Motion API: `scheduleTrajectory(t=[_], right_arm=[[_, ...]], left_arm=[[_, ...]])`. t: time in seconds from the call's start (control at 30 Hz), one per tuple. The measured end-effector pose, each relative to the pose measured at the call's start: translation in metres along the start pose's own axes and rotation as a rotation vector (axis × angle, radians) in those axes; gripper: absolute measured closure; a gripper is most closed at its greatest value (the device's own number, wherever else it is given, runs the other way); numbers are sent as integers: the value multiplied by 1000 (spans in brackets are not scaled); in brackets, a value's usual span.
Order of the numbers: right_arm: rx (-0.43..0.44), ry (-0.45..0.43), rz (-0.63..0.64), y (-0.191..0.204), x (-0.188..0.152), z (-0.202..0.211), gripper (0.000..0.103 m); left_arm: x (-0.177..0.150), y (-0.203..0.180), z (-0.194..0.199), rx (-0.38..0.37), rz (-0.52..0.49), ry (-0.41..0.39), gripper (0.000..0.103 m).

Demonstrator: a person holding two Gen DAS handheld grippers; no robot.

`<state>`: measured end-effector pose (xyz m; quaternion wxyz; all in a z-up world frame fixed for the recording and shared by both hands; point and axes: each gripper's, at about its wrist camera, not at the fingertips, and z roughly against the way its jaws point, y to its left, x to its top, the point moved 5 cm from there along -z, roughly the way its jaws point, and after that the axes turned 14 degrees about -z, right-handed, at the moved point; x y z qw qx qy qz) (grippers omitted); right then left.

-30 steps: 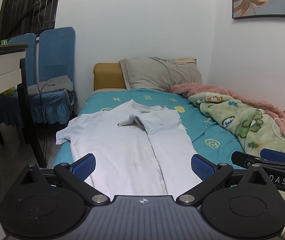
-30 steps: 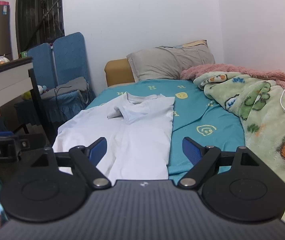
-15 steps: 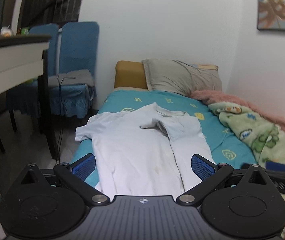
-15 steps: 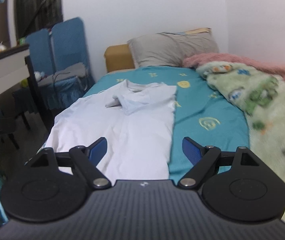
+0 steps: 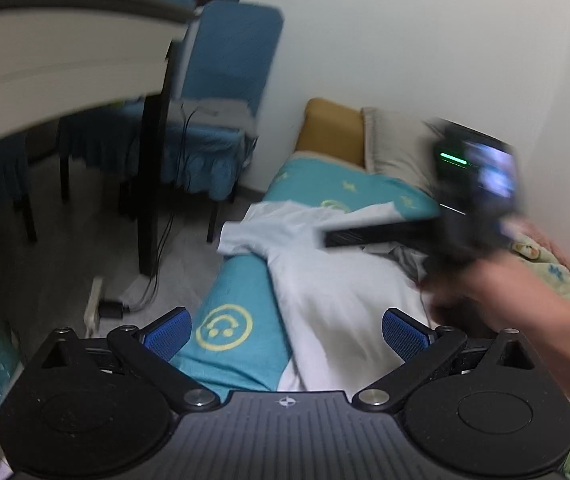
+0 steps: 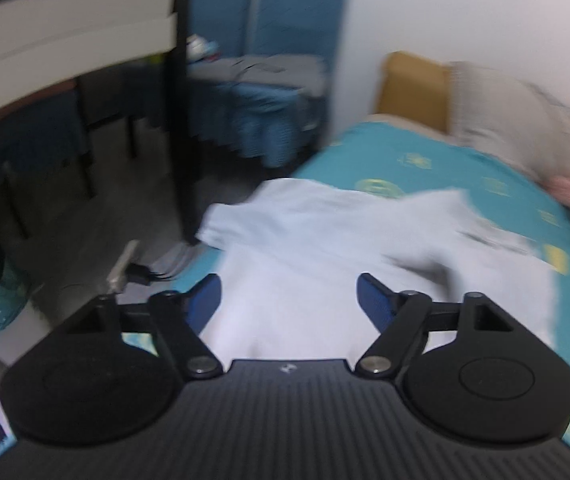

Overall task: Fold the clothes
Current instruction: 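Move the right gripper to the unfolded side of the shirt, then grasp the shirt side with the right gripper and fold it over the body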

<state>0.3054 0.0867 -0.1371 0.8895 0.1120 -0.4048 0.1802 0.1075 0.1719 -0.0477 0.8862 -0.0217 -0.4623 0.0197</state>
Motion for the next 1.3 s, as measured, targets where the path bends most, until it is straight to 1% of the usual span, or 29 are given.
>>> scheduleTrajectory(t=[0.1, 0.17, 0.27, 0.33, 0.4, 0.5, 0.57, 0.6, 0.63, 0.67, 0.7, 0.8, 0.9, 1.0, 1.13, 1.23, 1.3], right_arm=[[-15, 27, 123, 43, 10, -61, 29], [0, 49, 166, 61, 12, -97, 29], [23, 81, 216, 82, 11, -144, 30], [22, 109, 252, 91, 8, -170, 33], [8, 136, 288, 98, 4, -192, 34], [-16, 158, 334, 104, -1, -212, 36], [-50, 143, 363, 106, -2, -216, 50], [-68, 131, 354, 105, 0, -215, 76], [-86, 120, 340, 102, 2, -214, 97], [-84, 106, 311, 101, 5, -210, 95], [-88, 77, 293, 99, 10, -203, 100], [-101, -18, 252, 87, 24, -174, 100], [-114, -107, 189, 62, 43, -138, 100], [-135, -197, 97, 27, 63, -96, 100], [-123, -204, -22, -25, 67, -62, 100], [-112, -205, -110, -65, 69, -37, 100], [-94, -184, -103, -71, 65, -37, 98]], left_arm=[[-2, 9, -14, -21, 19, 24, 0], [-4, 17, -24, -14, 34, 35, 0], [-10, 30, -40, -7, 103, 69, 0], [-13, 36, -48, -17, 150, 87, 0], [-14, 39, -54, -32, 179, 99, 0], [-14, 35, -57, -73, 172, 90, 0], [-17, 33, -60, -62, 155, 89, 0], [-18, 32, -63, -55, 154, 98, 0], [-19, 31, -65, -51, 159, 102, 0], [-19, 31, -66, -52, 170, 102, 0], [-19, 31, -65, -49, 176, 96, 0], [-19, 28, -62, -32, 173, 63, 0], [-17, 25, -56, -23, 165, 27, 0], [-16, 21, -50, -15, 165, 7, 0], [-10, 16, -43, -15, 174, -13, 0], [-5, 11, -38, -10, 150, -28, 0], [-4, 8, -36, 1, 125, -31, 0]])
